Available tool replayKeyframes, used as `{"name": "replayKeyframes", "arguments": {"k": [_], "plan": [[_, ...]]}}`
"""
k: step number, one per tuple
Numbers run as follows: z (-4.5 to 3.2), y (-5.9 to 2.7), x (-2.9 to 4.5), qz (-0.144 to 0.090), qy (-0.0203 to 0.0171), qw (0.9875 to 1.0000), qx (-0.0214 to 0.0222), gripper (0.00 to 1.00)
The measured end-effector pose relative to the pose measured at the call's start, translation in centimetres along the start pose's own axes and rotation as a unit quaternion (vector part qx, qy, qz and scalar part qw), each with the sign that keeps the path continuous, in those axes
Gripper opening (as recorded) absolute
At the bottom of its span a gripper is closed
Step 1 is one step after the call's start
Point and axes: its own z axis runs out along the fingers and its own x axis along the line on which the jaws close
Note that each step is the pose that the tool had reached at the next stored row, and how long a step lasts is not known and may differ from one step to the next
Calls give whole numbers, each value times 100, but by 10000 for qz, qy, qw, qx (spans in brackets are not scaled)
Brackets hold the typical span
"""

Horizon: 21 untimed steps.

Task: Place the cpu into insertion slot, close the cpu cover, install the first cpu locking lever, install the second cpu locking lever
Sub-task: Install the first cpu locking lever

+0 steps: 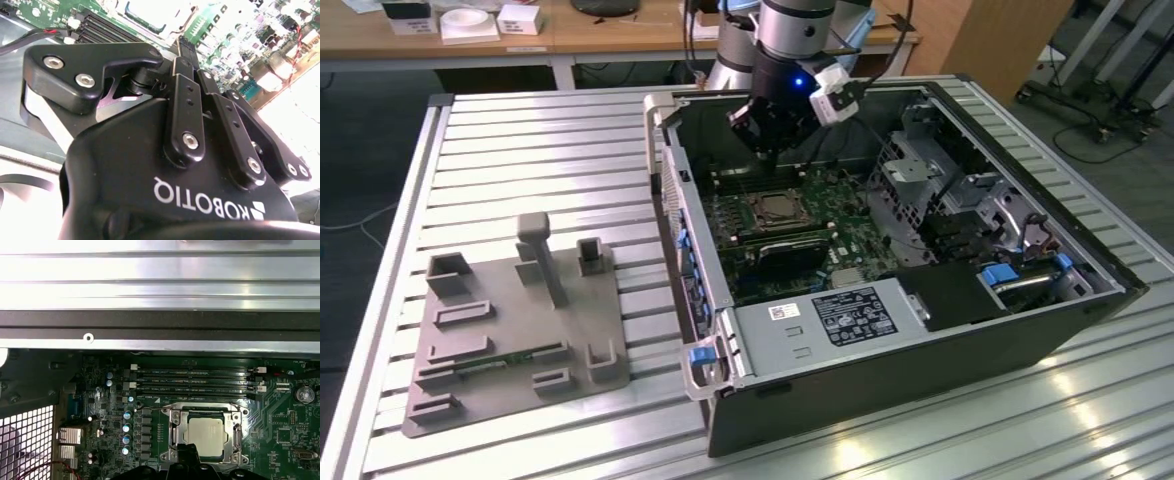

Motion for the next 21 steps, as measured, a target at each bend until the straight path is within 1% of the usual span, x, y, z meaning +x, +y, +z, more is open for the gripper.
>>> {"name": "replayKeyframes", "arguments": {"k": [2,3,7,12,16,19,21], "plan": [[-1,0,21,0,1,10000,1,10],[-1,0,51,1,1,10000,1,10],[-1,3,230,0,1,10000,0,10],[10,5,404,6,0,10000,0,10],[14,7,525,5,0,10000,1,10],[18,19,536,7,1,10000,1,10],[21,52,536,15,0,10000,1,10]]}}
